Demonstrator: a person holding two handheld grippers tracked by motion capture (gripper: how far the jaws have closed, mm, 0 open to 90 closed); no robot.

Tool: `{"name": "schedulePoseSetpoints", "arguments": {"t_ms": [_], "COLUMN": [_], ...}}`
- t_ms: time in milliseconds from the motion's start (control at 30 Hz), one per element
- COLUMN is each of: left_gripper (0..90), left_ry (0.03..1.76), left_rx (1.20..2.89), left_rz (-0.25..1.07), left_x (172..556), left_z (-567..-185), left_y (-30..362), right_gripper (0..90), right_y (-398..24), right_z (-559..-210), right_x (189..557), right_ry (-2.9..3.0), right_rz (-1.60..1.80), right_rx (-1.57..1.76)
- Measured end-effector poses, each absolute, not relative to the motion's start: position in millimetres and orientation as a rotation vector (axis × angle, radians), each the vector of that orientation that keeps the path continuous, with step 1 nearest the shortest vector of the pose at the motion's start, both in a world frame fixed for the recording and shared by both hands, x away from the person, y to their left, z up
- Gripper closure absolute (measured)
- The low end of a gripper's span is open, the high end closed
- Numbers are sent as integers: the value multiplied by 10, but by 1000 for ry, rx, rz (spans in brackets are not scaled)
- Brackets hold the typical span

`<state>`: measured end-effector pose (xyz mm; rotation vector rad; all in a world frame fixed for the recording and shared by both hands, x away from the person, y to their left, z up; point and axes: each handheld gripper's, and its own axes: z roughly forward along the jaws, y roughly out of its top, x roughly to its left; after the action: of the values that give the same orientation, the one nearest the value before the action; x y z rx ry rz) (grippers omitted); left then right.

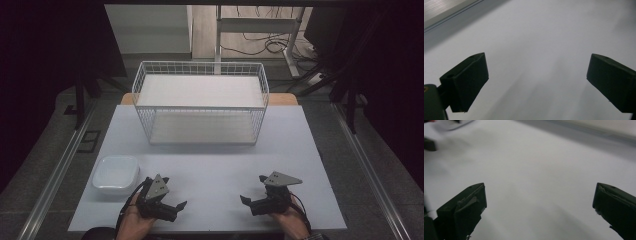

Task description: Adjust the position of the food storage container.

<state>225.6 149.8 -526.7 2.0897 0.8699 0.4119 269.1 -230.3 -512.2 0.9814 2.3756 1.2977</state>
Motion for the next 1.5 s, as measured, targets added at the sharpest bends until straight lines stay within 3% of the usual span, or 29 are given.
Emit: {"name": "schedulePoseSetpoints", "arguments": {"t_ms": [633, 867, 1200, 1333, 1500], "left_gripper": [55, 382, 739, 844, 900], "left_ry": [928, 954, 1000, 1012, 1056], "left_rx": [2111, 2032, 1953, 1943, 1943], "left_rz": [408, 381, 469, 528, 583], "left_x": [2298, 2309, 2279, 2260, 2268], "left_z": [-5201, -5097, -4994, -4946, -4901], "left_y": [1484, 1623, 1903, 2001, 2203], "right_gripper": [6, 5, 6, 8, 11], "right_y": [-2322, -2292, -2280, -2266, -2241], "right_z": [-5099, -5099, -5104, -5111, -5117], "right_x": [2751, 2749, 2753, 2754, 2751], "right_ry": [2345, 2363, 2376, 2389, 2405], "right_rz": [1303, 1266, 1252, 1247, 1234], "right_rx": [1026, 1003, 992, 982, 968]}}
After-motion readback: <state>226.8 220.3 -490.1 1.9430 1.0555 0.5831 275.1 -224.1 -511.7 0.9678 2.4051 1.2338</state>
